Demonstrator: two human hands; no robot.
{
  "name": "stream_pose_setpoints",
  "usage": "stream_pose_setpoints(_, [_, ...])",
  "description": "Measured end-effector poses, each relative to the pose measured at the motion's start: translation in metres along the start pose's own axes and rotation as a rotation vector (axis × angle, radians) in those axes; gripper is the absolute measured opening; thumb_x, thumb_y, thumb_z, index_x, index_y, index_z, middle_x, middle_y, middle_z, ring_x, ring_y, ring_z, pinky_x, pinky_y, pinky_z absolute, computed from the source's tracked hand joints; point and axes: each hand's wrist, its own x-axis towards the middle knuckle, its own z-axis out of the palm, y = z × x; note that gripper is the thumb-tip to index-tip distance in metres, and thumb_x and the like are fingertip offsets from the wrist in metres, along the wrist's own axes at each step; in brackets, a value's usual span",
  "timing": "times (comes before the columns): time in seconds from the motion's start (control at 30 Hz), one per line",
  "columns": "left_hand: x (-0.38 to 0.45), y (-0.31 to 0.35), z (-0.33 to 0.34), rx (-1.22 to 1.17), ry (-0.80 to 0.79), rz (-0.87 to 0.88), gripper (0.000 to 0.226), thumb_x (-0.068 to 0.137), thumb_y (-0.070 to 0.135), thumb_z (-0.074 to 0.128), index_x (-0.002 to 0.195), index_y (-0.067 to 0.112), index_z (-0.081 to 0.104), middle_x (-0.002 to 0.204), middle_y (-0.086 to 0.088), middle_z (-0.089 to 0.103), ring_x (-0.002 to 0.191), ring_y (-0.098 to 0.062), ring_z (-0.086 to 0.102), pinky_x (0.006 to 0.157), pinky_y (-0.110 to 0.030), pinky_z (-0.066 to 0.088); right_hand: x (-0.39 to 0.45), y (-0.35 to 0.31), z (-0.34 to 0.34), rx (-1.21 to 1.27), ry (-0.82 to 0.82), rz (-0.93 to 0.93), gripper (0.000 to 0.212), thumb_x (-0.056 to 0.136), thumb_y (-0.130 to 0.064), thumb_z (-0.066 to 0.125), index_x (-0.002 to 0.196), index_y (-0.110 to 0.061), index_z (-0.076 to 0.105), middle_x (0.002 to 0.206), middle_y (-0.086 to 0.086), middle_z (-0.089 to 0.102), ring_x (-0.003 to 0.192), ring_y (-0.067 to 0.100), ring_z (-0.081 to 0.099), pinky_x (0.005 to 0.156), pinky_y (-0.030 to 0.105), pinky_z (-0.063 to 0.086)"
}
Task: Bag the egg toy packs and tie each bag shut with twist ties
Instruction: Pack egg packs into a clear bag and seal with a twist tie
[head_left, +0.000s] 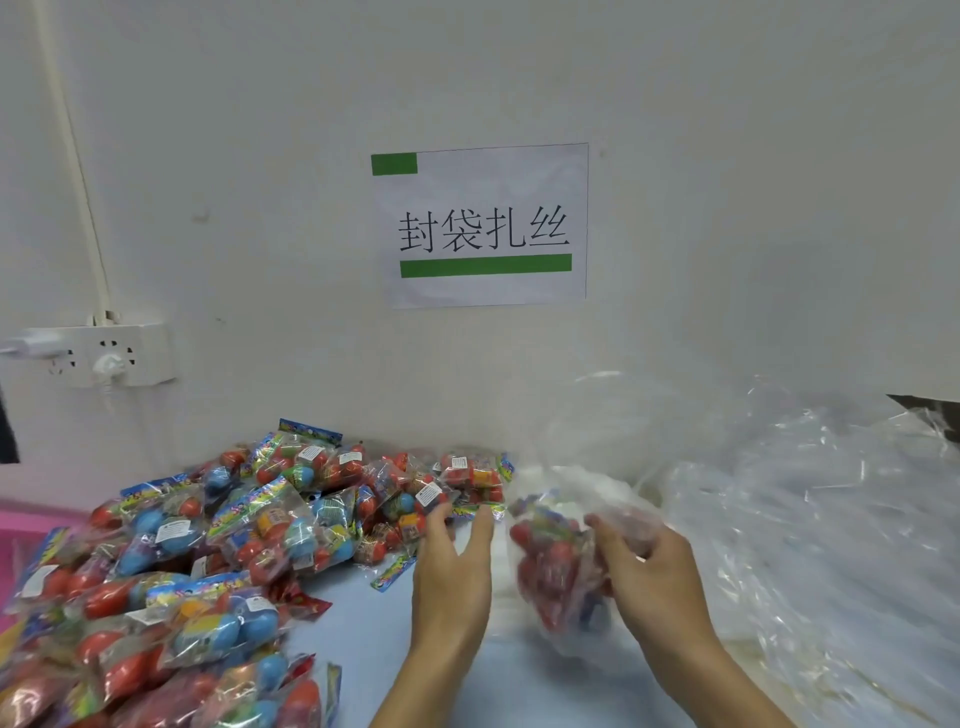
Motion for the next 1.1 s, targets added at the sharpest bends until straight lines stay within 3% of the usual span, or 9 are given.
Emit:
stream_pose_setpoints(0.1, [-0.003, -0.001, 0.005, 0.049, -0.107, 0.135, 0.038, 0.1, 0.037, 0.053, 0.136, 0.026, 0.053, 0.138, 0.008, 0.053, 0.128, -0.01, 0.048, 0.109, -0.03, 0.038, 0.001, 0.007, 0.0, -0.055, -0.029, 0.041, 0.019, 0.092, -0.014, 0.07, 0.076, -0.019, 0.076, 0.07, -0.012, 0.075, 0.065, 0.001, 0.069, 0.064, 0.028, 0.049])
stream_pose_setpoints(0.23, [-0.004, -0.006, 0.008, 0.005, -0.23, 0.08, 0.03, 0.1, 0.034, 0.054, 0.126, 0.019, 0.061, 0.115, 0.002, 0.066, 0.095, -0.002, 0.062, 0.071, -0.003, 0.043, 0.002, 0.007, 0.001, -0.038, -0.084, 0.08, 0.016, 0.094, -0.017, 0.069, 0.08, -0.018, 0.077, 0.075, -0.003, 0.077, 0.076, 0.018, 0.074, 0.073, 0.035, 0.057])
stream_pose_setpoints(0.33, [0.0, -0.007, 0.005, -0.062, -0.21, 0.083, 0.025, 0.098, 0.026, 0.06, 0.102, 0.004, 0.069, 0.083, -0.009, 0.067, 0.059, -0.007, 0.059, 0.056, -0.011, 0.043, 0.002, 0.008, 0.0, 0.018, -0.106, 0.114, 0.014, 0.095, -0.02, 0.067, 0.085, -0.017, 0.077, 0.075, -0.004, 0.076, 0.071, 0.013, 0.073, 0.065, 0.027, 0.051])
stream_pose_setpoints(0.4, [0.0, -0.005, 0.003, -0.112, -0.166, 0.11, 0.026, 0.094, 0.024, 0.065, 0.089, -0.002, 0.067, 0.073, -0.011, 0.065, 0.054, -0.013, 0.058, 0.055, -0.018, 0.046, 0.002, 0.008, 0.0, 0.075, -0.122, 0.15, 0.014, 0.097, -0.018, 0.065, 0.089, -0.015, 0.077, 0.066, -0.005, 0.07, 0.061, 0.012, 0.066, 0.062, 0.027, 0.049])
stream_pose_setpoints(0.6, [-0.005, 0.002, -0.001, -0.108, -0.001, 0.321, 0.025, 0.089, 0.029, 0.072, 0.087, 0.009, 0.058, 0.08, 0.0, 0.066, 0.072, -0.008, 0.059, 0.068, -0.022, 0.049, 0.005, 0.01, -0.003, 0.094, -0.08, 0.215, 0.006, 0.097, -0.018, 0.064, 0.096, -0.016, 0.07, 0.073, 0.002, 0.069, 0.058, 0.015, 0.063, 0.06, 0.031, 0.05])
stream_pose_setpoints(0.77, [-0.013, 0.007, 0.002, -0.223, -0.202, 0.398, 0.025, 0.09, 0.035, 0.067, 0.094, 0.011, 0.06, 0.092, -0.005, 0.068, 0.085, -0.02, 0.067, 0.078, -0.039, 0.054, 0.008, 0.018, -0.003, 0.069, -0.033, 0.267, 0.009, 0.098, -0.009, 0.057, 0.099, -0.013, 0.065, 0.086, 0.014, 0.071, 0.07, 0.03, 0.07, 0.063, 0.038, 0.057])
stream_pose_setpoints(0.9, [-0.01, 0.007, 0.002, -0.308, -0.174, 0.325, 0.016, 0.092, 0.019, 0.057, 0.105, 0.014, 0.066, 0.106, -0.002, 0.07, 0.108, -0.017, 0.065, 0.091, -0.029, 0.051, 0.014, 0.025, -0.01, 0.047, 0.1, 0.296, 0.019, 0.087, 0.005, 0.063, 0.099, -0.01, 0.063, 0.097, 0.019, 0.072, 0.092, 0.041, 0.07, 0.082, 0.055, 0.06])
stream_pose_setpoints(0.97, [-0.008, 0.001, 0.003, -0.107, -0.156, 0.261, 0.017, 0.095, 0.01, 0.062, 0.108, 0.021, 0.062, 0.111, 0.004, 0.067, 0.11, -0.015, 0.061, 0.088, -0.022, 0.048, 0.016, 0.025, -0.014, 0.1, 0.131, 0.326, 0.028, 0.079, 0.009, 0.069, 0.102, -0.006, 0.064, 0.1, 0.022, 0.071, 0.092, 0.041, 0.07, 0.077, 0.049, 0.061])
stream_pose_setpoints(1.1, [-0.012, -0.003, 0.006, 0.038, -0.343, 0.153, 0.042, 0.08, 0.05, 0.077, 0.109, 0.026, 0.058, 0.116, 0.009, 0.061, 0.104, -0.01, 0.063, 0.077, -0.016, 0.05, 0.014, 0.023, -0.016, 0.133, 0.164, 0.327, 0.02, 0.081, 0.01, 0.062, 0.1, 0.003, 0.066, 0.087, 0.022, 0.068, 0.067, 0.029, 0.064, 0.054, 0.031, 0.051])
